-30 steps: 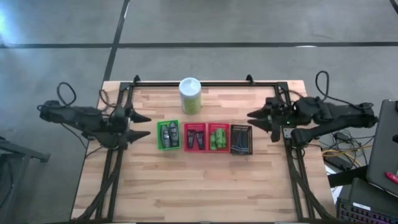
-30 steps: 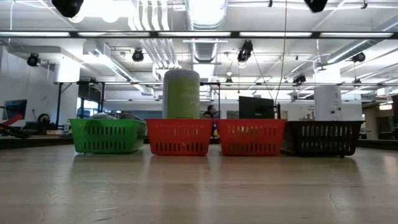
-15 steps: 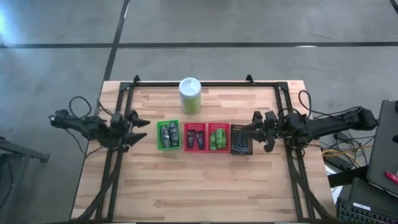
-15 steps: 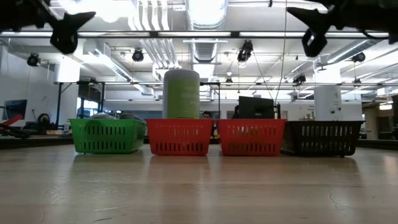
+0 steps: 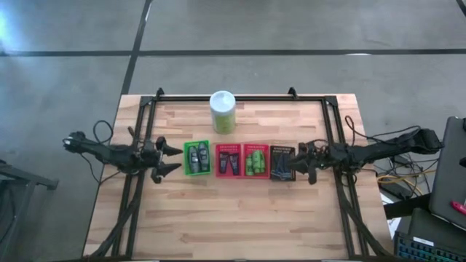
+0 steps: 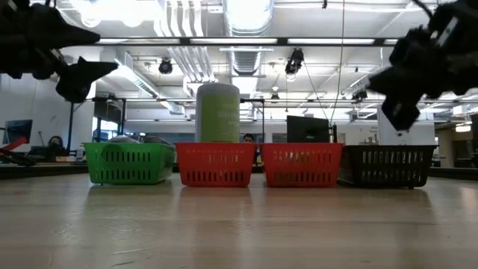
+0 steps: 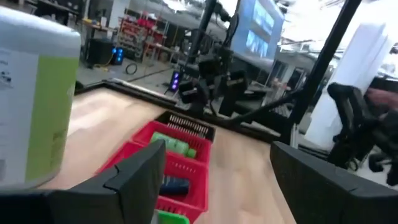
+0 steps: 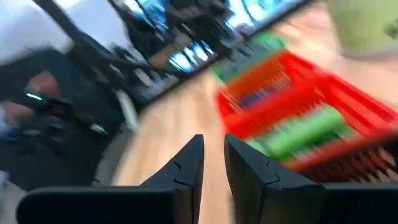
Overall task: Pick & Place Travel size toiletries
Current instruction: Return to Home Position
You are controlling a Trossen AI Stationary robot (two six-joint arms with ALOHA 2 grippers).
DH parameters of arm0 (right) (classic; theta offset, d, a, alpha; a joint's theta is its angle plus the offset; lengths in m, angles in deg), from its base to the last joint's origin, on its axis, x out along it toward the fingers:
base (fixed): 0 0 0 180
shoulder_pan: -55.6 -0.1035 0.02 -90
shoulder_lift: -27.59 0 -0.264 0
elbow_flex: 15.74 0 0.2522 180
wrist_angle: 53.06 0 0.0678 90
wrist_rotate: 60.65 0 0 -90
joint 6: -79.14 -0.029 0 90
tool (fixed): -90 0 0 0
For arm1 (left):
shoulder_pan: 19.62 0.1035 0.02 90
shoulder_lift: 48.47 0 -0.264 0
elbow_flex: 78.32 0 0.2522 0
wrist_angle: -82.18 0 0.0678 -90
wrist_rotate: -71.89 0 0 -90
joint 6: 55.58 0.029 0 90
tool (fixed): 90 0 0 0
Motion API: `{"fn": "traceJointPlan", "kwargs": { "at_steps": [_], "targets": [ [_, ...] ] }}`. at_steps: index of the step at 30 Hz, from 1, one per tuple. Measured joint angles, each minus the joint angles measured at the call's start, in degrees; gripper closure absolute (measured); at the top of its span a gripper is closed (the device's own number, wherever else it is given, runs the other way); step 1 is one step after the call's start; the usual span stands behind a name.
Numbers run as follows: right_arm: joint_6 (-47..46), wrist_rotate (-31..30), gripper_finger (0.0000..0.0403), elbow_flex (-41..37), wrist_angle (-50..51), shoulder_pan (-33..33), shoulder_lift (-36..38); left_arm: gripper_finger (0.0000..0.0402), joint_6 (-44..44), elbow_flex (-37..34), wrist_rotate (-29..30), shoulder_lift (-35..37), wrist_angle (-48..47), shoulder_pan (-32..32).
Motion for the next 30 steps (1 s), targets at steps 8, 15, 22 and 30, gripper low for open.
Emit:
{"fn": "traceJointPlan", "kwargs": {
  "at_steps": [8,15,22,30],
  "targets": [
    [0.0,0.1,0.0359,0.1,14.2,-0.2,0.6,0.0108,0.0,0.0,0.0,-1.7,0.1,0.0],
    [0.0,0.0,0.0367,0.1,26.9,0.1,8.7,0.0108,0.0,-0.2,-2.2,1.4,0.4,7.3],
    [0.0,0.2,0.0366,0.1,27.7,0.1,23.6,0.0108,0.0,-0.3,-2.0,1.4,0.7,26.2],
    [0.0,0.0,0.0346,0.1,26.4,0.1,35.5,0.0108,0.0,-0.3,-0.2,1.4,0.8,28.3]
  ]
}}
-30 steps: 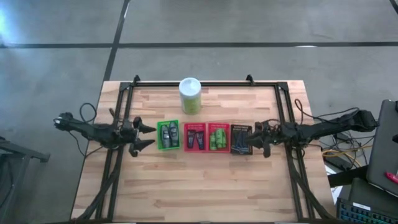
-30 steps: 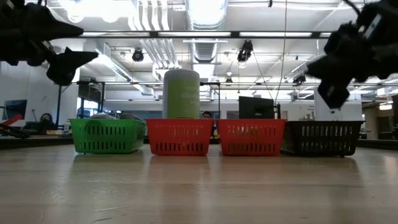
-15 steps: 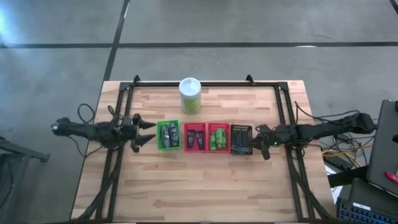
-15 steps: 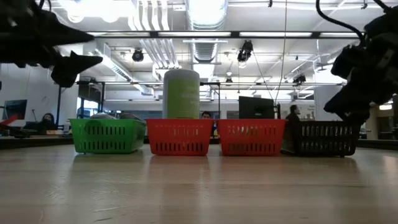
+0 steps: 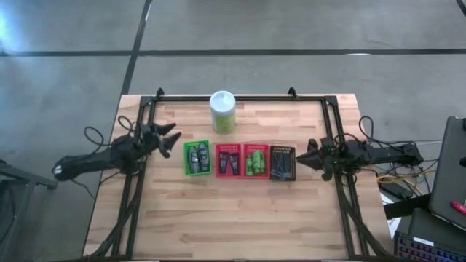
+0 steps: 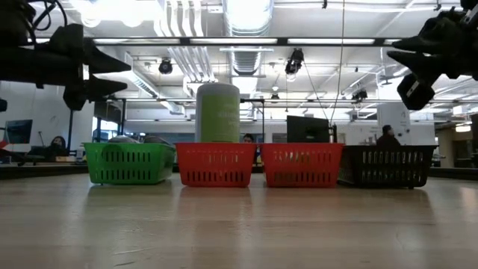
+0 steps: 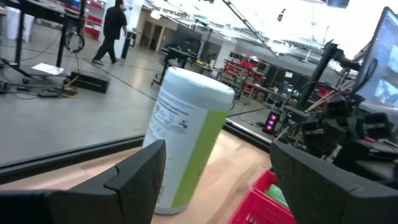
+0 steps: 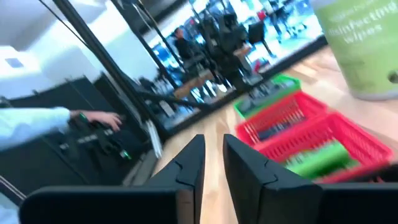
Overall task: Pick & Place Travel size toiletries
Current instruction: Return to Home Position
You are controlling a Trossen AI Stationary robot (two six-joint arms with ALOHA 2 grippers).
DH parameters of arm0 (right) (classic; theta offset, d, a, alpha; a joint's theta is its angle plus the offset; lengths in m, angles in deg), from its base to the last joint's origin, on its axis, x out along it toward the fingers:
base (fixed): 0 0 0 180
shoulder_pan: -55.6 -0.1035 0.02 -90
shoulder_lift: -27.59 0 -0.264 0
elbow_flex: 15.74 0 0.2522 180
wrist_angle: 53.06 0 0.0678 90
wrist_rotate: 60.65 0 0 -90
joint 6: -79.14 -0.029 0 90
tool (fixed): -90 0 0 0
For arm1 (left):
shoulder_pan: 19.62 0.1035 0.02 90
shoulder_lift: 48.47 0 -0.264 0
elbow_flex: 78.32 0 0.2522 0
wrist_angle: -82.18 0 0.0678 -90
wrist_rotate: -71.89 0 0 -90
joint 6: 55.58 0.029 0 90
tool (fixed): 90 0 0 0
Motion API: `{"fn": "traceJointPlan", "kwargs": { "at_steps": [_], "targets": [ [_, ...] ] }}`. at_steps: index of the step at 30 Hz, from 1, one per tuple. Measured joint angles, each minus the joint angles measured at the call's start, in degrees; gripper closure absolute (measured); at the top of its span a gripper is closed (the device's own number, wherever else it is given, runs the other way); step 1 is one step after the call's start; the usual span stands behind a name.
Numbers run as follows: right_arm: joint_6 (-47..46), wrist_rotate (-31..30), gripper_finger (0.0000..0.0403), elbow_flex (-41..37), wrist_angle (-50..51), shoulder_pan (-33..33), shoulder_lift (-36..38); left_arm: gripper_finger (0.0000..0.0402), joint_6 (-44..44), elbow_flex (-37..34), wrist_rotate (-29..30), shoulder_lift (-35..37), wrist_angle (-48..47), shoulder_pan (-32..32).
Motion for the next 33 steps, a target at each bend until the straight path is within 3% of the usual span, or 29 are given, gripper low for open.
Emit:
{"fn": "traceJointPlan", "kwargs": {
  "at_steps": [21,24,26,29,33],
  "targets": [
    [0.0,0.0,0.0286,0.0,-1.2,0.0,-1.3,0.0108,0.0,0.0,0.0,0.0,0.0,-1.4],
    [0.0,0.0,0.0279,0.0,-1.2,0.0,-1.3,0.0108,6.0,-0.1,-0.1,0.0,0.0,-1.4],
    [0.0,0.0,0.0274,0.0,-1.2,0.0,-1.2,0.0108,12.8,-0.1,-4.5,0.0,0.8,-1.5],
    [0.0,0.0,0.0266,0.0,-1.2,0.0,-1.3,0.0108,22.0,-0.1,-18.9,0.0,1.2,-1.6],
    [0.0,0.0,0.0257,0.0,-1.2,0.0,-1.3,0.0108,23.8,-0.1,-33.4,0.0,-1.6,-1.6]
  ]
}}
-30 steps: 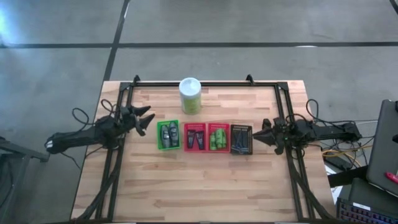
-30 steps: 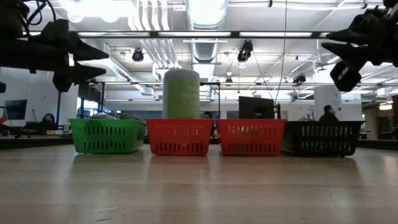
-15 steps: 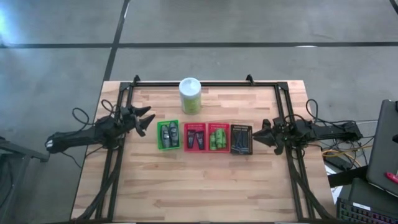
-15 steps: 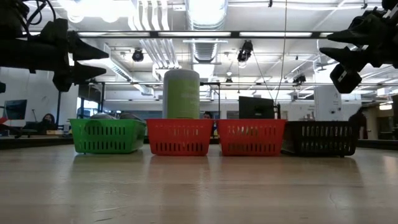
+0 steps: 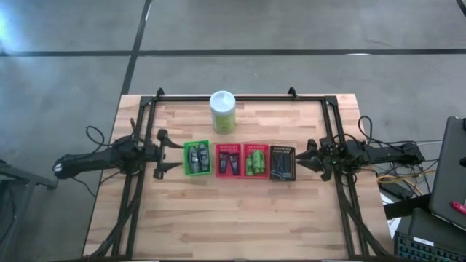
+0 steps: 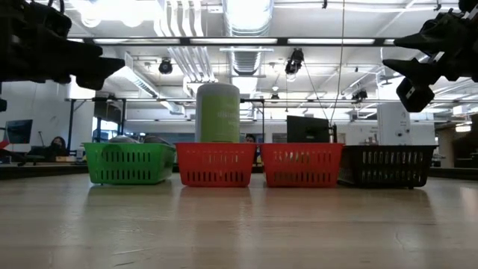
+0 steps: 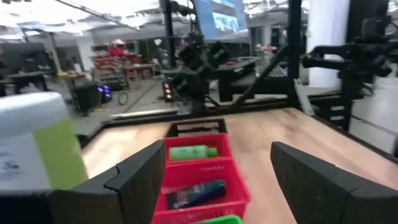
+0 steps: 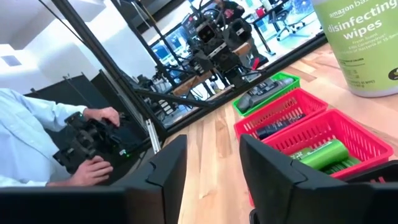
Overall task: Pick & Place Travel size toiletries
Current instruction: Return to Home Position
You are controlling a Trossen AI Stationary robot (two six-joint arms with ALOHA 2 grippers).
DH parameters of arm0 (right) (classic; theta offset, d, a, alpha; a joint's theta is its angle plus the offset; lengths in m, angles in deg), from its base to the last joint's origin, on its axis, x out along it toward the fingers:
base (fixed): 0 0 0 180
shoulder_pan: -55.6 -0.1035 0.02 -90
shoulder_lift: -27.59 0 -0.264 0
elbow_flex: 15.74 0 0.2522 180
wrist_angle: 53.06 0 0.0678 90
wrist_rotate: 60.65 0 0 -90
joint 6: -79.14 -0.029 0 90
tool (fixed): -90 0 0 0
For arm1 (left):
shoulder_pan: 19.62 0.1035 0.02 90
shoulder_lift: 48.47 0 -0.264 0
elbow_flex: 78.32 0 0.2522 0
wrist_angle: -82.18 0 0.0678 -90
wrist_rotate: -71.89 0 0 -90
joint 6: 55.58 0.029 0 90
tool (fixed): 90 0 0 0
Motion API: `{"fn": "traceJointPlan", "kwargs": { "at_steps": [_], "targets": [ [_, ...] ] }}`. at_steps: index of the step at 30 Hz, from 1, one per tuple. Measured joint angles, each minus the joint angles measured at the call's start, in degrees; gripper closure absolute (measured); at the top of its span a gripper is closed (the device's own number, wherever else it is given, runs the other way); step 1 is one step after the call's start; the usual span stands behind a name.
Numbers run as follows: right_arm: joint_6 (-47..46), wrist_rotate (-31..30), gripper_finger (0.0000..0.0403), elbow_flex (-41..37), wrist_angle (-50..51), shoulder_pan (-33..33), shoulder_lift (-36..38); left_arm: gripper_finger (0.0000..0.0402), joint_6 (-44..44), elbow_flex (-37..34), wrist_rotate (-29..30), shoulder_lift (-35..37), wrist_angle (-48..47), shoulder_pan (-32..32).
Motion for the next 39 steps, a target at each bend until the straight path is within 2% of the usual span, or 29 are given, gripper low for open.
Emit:
{"fn": "traceJointPlan", "kwargs": {
  "at_steps": [7,20,28,32,34,37,39],
  "targets": [
    [0.0,0.0,0.0241,0.0,0.0,0.0,0.0,0.0108,-1.4,0.0,3.9,0.0,0.1,-1.0],
    [0.0,0.0,0.0216,0.0,0.0,0.0,0.0,0.0108,-1.4,0.0,3.9,-1.0,0.0,-0.9],
    [0.0,0.0,0.0228,0.0,0.0,0.0,0.0,0.0108,-1.5,0.0,4.0,-1.0,0.0,-0.9],
    [4.8,0.0,0.0240,0.0,0.9,0.0,0.1,0.0108,-1.5,0.0,4.0,-1.0,0.1,-0.9],
    [8.5,-1.9,0.0246,0.0,0.9,0.0,0.6,0.0108,-1.5,0.0,4.0,-1.0,0.1,-0.9],
    [22.6,-7.9,0.0256,0.0,-0.1,0.6,1.3,0.0108,-1.5,0.0,4.0,-1.0,0.1,-0.9],
    [29.7,-9.2,0.0262,0.0,-0.6,1.1,1.2,0.0108,-1.5,0.0,4.0,-1.0,0.1,-0.9]
  ]
}}
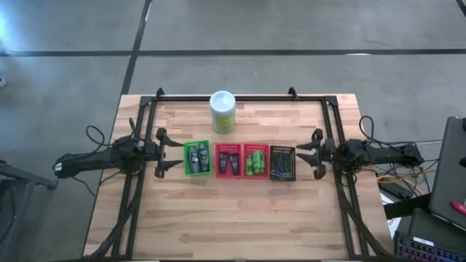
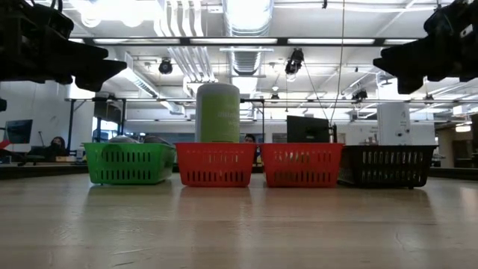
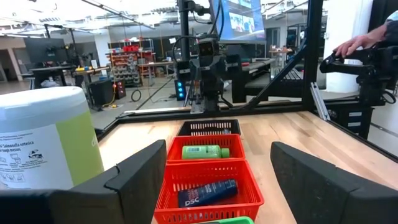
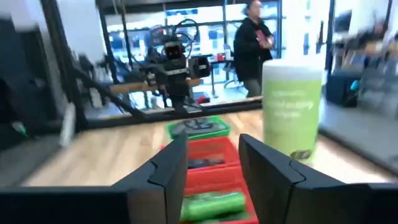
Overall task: Pick & Place Travel size toiletries
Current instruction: Return to Home Position
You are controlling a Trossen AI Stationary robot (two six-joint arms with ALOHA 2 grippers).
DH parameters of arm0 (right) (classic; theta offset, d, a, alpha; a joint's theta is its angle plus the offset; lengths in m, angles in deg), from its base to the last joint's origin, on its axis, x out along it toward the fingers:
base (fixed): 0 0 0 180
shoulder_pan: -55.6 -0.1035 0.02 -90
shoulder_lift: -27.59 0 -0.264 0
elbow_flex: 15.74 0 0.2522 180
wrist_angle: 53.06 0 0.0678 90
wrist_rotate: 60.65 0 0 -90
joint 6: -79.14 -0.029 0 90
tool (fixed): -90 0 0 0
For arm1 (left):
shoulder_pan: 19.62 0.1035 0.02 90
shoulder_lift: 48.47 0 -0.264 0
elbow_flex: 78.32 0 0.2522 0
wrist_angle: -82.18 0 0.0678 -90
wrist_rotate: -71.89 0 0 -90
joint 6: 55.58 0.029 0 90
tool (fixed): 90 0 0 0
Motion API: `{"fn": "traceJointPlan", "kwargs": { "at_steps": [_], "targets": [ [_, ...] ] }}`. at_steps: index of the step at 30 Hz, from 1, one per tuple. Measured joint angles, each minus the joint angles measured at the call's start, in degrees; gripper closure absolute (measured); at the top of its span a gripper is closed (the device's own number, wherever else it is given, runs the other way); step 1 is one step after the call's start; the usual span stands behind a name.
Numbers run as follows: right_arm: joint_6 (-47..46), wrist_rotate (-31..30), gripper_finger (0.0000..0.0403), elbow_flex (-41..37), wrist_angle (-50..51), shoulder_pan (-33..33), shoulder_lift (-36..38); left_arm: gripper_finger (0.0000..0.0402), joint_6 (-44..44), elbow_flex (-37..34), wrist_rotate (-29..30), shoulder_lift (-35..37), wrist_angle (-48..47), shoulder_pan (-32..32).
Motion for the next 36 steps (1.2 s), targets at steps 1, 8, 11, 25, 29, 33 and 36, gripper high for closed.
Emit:
{"fn": "traceJointPlan", "kwargs": {
  "at_steps": [1,8,11,25,29,33,36],
  "targets": [
    [2.1,0.1,0.0266,0.0,-0.1,0.0,0.0,0.0108,0.0,0.0,0.0,0.0,0.0,0.0],
    [2.3,4.8,0.0291,0.0,0.6,0.0,-0.3,0.0108,0.0,0.0,0.0,0.0,0.0,0.0],
    [0.1,4.8,0.0301,0.0,0.6,-0.1,-0.7,0.0108,0.0,0.0,0.0,0.0,0.0,0.0],
    [-3.8,4.7,0.0347,0.0,0.6,-0.1,-0.9,0.0108,0.0,0.0,0.0,0.0,0.0,0.0],
    [-3.7,4.7,0.0356,0.0,0.6,-0.1,-0.9,0.0108,0.0,0.0,0.0,0.0,0.0,0.0],
    [-3.8,4.7,0.0360,0.0,0.6,-0.1,-0.9,0.0108,0.0,0.0,0.0,0.0,0.0,0.0],
    [-3.7,4.7,0.0355,0.0,0.6,-0.1,-0.9,0.0108,0.0,0.0,0.0,0.0,0.0,0.0]
  ]
}}
